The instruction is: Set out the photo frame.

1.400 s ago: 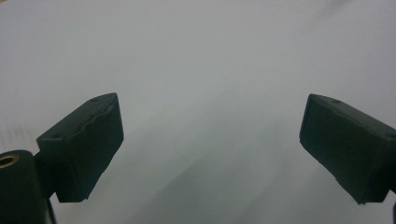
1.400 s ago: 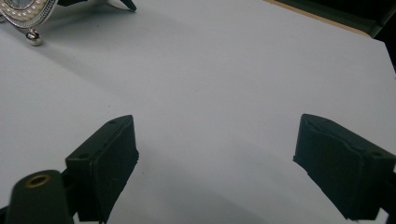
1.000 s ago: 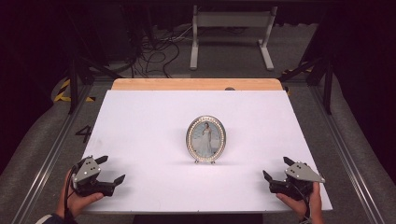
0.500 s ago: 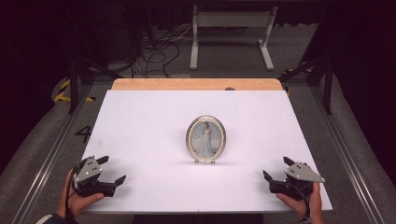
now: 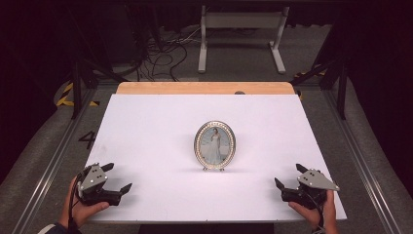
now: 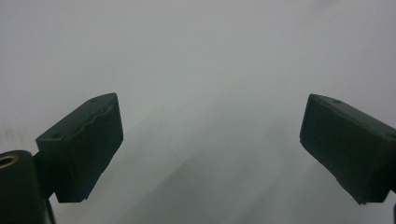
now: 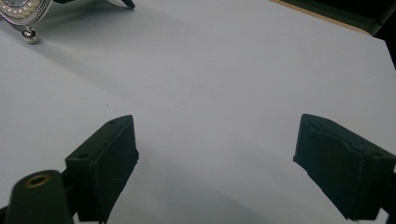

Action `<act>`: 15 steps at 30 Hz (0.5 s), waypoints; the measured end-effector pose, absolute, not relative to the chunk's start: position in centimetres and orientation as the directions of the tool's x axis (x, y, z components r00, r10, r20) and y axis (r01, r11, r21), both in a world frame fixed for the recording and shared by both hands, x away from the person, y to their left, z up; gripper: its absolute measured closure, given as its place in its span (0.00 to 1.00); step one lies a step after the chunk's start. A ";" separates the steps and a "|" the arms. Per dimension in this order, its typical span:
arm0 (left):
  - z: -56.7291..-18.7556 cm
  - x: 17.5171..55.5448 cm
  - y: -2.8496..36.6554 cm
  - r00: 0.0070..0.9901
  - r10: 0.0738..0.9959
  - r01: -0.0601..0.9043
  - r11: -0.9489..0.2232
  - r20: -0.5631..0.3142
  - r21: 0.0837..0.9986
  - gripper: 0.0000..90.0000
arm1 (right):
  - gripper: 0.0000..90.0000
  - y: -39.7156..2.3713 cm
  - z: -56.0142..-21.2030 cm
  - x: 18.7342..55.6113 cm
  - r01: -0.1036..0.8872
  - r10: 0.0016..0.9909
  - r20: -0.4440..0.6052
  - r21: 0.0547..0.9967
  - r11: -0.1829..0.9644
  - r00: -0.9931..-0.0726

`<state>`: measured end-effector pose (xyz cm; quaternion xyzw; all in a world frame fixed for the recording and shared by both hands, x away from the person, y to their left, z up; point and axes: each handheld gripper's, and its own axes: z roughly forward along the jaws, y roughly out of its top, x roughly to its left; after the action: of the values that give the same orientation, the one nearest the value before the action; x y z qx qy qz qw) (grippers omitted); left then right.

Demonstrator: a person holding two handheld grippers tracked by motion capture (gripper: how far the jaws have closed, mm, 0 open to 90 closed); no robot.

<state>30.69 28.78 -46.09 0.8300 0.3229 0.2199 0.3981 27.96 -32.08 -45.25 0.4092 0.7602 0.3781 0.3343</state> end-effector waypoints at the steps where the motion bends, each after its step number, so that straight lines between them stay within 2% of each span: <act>1: -46.1 30.7 28.8 0.695 0.711 0.362 -0.473 0.105 0.803 0.08 | 0.14 -32.1 -45.2 28.0 0.369 0.875 -0.199 0.848 0.379 -0.441; 15: -46.1 30.9 28.6 0.699 0.708 0.362 -0.474 0.102 0.803 0.07 | 0.14 -32.1 -45.3 28.0 0.378 0.881 -0.198 0.847 0.374 -0.429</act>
<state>30.95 28.57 -46.15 0.8307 0.3219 0.2164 0.3994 28.03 -32.12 -45.33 0.4155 0.7579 0.3746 0.3357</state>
